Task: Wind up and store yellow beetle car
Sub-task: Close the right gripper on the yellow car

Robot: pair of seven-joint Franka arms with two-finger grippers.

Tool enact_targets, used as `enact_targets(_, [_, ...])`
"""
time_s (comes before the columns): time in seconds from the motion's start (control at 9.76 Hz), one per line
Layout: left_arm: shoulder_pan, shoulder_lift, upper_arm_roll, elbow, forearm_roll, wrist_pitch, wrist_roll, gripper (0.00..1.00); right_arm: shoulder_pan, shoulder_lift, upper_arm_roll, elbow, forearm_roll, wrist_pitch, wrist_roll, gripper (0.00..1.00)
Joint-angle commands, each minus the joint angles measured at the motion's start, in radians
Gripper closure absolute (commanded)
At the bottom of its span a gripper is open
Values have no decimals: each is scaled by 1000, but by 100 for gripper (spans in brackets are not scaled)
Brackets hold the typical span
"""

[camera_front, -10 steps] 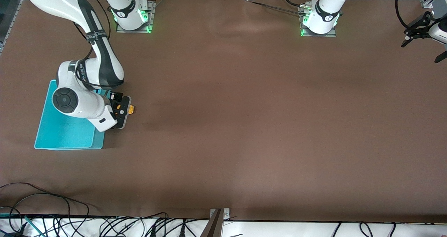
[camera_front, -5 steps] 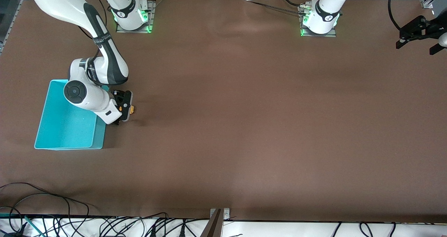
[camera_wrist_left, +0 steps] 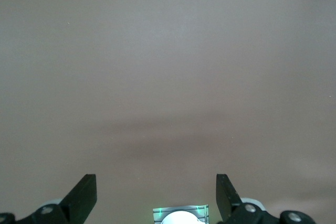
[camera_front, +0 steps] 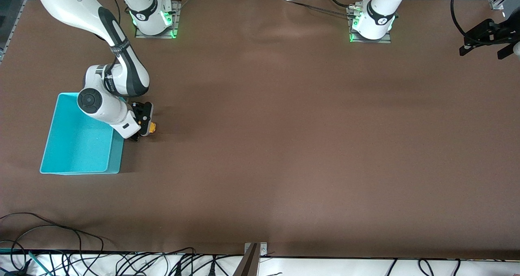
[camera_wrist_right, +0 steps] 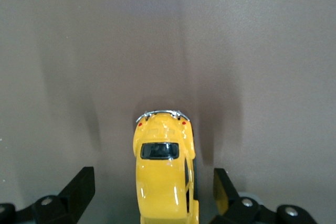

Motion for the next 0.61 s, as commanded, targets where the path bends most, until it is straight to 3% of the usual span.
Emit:
enact_targets(0.0, [-7,18,-1,40,-19,-28,-19,0,-24,-38,3,-38,-3,13,-17,71])
enact_targets(0.1, [-10,18,-1,41,-19,-28,-20,0,-29,-40,3,-38,6,13,-17,100])
enact_targets(0.41, [-10,18,-1,43,-18,-28,-13,0,-29,-65,12,-33,40,-10,-2,100])
enact_targets(0.51, [-10,18,-1,43,-18,-28,-13,0,-26,-98,47,-26,66,-67,32,100])
